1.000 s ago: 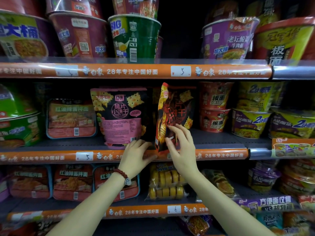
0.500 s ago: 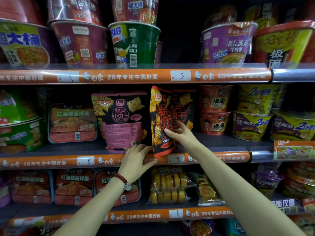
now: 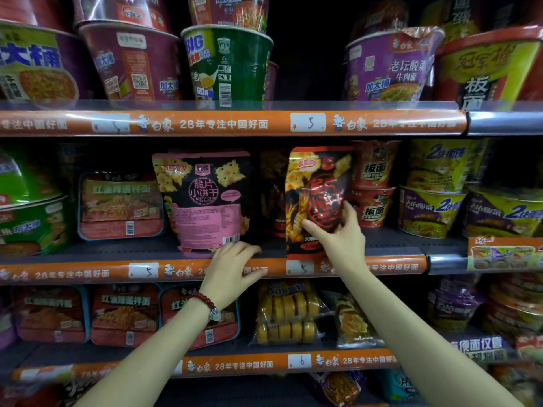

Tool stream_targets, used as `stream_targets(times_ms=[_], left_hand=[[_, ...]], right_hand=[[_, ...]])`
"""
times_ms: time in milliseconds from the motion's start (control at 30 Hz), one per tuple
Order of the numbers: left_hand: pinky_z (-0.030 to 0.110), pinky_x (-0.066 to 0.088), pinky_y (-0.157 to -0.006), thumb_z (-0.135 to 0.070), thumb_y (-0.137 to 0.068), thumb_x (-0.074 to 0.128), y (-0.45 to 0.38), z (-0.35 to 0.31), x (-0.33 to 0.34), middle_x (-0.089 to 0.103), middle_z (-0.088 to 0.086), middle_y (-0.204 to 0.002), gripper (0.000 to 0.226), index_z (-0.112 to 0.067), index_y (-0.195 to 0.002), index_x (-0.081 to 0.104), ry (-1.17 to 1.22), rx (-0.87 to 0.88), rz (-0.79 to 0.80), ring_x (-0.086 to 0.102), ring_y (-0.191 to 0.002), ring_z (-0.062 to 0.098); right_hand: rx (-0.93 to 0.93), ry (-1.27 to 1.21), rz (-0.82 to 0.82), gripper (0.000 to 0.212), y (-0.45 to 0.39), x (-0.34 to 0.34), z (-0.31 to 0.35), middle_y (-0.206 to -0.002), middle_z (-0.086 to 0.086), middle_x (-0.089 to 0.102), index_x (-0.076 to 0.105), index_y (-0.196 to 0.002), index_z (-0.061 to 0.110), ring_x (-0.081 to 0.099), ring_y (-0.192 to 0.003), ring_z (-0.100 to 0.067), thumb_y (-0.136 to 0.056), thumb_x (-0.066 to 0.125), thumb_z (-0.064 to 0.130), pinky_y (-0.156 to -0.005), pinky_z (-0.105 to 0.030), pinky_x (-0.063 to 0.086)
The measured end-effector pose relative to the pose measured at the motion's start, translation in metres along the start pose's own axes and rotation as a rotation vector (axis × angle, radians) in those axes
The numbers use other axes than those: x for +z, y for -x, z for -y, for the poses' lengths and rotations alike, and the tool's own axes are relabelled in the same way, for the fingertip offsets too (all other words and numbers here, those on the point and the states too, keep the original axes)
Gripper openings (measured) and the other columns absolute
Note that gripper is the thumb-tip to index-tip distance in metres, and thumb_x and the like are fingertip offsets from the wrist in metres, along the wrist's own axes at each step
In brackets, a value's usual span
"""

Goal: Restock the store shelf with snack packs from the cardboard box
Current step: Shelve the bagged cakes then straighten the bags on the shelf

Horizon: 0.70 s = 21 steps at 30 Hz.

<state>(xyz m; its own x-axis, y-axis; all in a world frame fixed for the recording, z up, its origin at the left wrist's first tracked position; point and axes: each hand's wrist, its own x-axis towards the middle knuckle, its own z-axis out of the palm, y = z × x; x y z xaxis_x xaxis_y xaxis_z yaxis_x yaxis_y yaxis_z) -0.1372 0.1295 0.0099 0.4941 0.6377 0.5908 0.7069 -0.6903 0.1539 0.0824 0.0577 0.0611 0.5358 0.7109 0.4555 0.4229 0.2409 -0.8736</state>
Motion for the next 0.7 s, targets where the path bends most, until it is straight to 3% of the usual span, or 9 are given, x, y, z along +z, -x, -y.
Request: stream_targets(times_ms=[67, 167, 333, 567, 700], left_hand=[[0.027, 0.031, -0.094, -0.065, -0.078, 0.036, 0.000, 0.000, -0.001, 0.057, -0.007, -0.117, 0.064, -0.025, -0.123, 0.057, 0.014, 0.000, 0.003, 0.048, -0.112, 0.014], [0.025, 0.030, -0.095, -0.066, -0.077, 0.035, 0.000, -0.001, -0.003, 0.055, -0.008, -0.119, 0.066, -0.025, -0.124, 0.055, 0.019, 0.004, 0.017, 0.047, -0.115, 0.013], [0.029, 0.034, -0.102, -0.047, -0.084, 0.061, 0.002, 0.001, -0.007, 0.056, -0.005, -0.122, 0.051, -0.021, -0.127, 0.054, 0.043, 0.019, 0.030, 0.048, -0.118, 0.014], [0.031, 0.036, -0.103, -0.045, -0.082, 0.064, 0.002, 0.006, -0.005, 0.056, -0.003, -0.124, 0.053, -0.020, -0.128, 0.053, 0.040, 0.030, 0.026, 0.048, -0.119, 0.015], [0.030, 0.034, -0.105, -0.045, -0.083, 0.064, 0.003, 0.009, -0.004, 0.056, -0.003, -0.125, 0.054, -0.021, -0.130, 0.052, 0.031, 0.043, 0.019, 0.047, -0.122, 0.015]], right_hand=[[0.011, 0.096, -0.118, 0.107, -0.001, -0.002, -0.003, -0.152, -0.006, 0.034, 0.020, -0.151, 0.020, 0.033, -0.139, -0.026, -0.069, 0.078, 0.056, -0.110, -0.044, 0.033], [0.042, 0.183, -0.101, 0.110, -0.006, 0.000, -0.005, -0.158, -0.012, 0.018, 0.017, -0.151, 0.019, 0.023, -0.142, -0.036, -0.067, 0.075, 0.062, -0.112, -0.053, 0.029], [0.078, 0.199, -0.020, 0.123, -0.005, 0.007, -0.005, -0.155, -0.013, 0.028, 0.017, -0.147, 0.026, 0.032, -0.138, -0.039, -0.048, 0.062, 0.082, -0.108, -0.058, 0.035], [0.085, 0.398, 0.041, 0.125, -0.007, 0.019, 0.002, -0.161, -0.015, 0.009, -0.005, -0.153, 0.025, 0.019, -0.140, -0.044, -0.064, 0.068, 0.074, -0.109, -0.055, 0.029], [0.124, 0.305, 0.093, 0.119, -0.020, 0.004, -0.002, -0.159, -0.008, 0.020, 0.000, -0.154, 0.025, 0.019, -0.142, -0.039, -0.067, 0.063, 0.076, -0.112, -0.057, 0.025]])
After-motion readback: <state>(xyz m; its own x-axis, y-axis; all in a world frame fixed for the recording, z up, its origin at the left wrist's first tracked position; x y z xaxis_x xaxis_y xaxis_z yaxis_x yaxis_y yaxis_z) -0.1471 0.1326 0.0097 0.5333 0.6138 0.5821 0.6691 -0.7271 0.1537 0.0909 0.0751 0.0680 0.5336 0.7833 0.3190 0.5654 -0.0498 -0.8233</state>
